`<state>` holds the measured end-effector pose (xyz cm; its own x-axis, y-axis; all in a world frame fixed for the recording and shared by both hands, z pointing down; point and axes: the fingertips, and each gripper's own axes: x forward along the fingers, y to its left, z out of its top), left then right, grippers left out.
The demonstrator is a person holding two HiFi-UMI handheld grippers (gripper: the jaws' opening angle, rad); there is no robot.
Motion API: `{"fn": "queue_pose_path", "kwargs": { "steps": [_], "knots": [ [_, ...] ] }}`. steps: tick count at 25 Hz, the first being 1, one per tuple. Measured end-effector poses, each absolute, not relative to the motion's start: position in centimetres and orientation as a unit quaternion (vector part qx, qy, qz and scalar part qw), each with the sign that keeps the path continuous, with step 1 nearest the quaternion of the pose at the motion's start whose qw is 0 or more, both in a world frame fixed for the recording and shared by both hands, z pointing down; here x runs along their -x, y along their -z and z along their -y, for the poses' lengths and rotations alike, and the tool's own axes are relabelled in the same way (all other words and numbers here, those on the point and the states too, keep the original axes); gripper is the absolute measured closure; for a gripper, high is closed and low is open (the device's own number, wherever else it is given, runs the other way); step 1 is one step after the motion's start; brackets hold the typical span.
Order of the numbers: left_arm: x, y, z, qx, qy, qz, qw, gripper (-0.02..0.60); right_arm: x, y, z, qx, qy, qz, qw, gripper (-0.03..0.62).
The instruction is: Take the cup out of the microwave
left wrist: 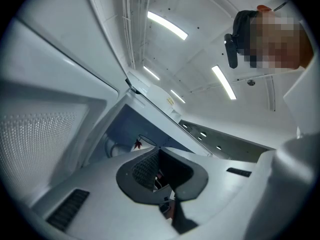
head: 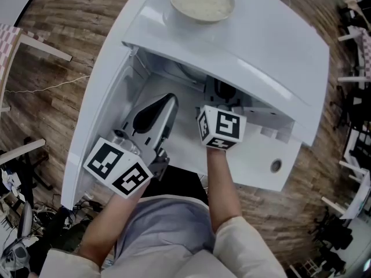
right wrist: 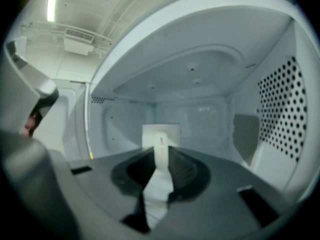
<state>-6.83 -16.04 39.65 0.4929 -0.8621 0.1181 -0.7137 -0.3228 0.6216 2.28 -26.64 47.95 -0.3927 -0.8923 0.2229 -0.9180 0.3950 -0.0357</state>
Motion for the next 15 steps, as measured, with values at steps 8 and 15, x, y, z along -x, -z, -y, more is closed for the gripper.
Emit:
{"fn": "queue_pose_path", "kwargs": {
  "steps": [8,15],
  "knots": [
    [6.8,-39.2,15.9,-0.805,0.121,0.492,0.309,0.571,-2.5,-46.8,26.3,-0.547,-0.071,0.831,0.07,0.517],
    [6.8,-39.0,15.9,-0.805,0.123,0.492,0.307,0.571,-2.9,-46.1,26.0,-0.549,-0.068,0.831,0.063,0.52]
  ]
}}
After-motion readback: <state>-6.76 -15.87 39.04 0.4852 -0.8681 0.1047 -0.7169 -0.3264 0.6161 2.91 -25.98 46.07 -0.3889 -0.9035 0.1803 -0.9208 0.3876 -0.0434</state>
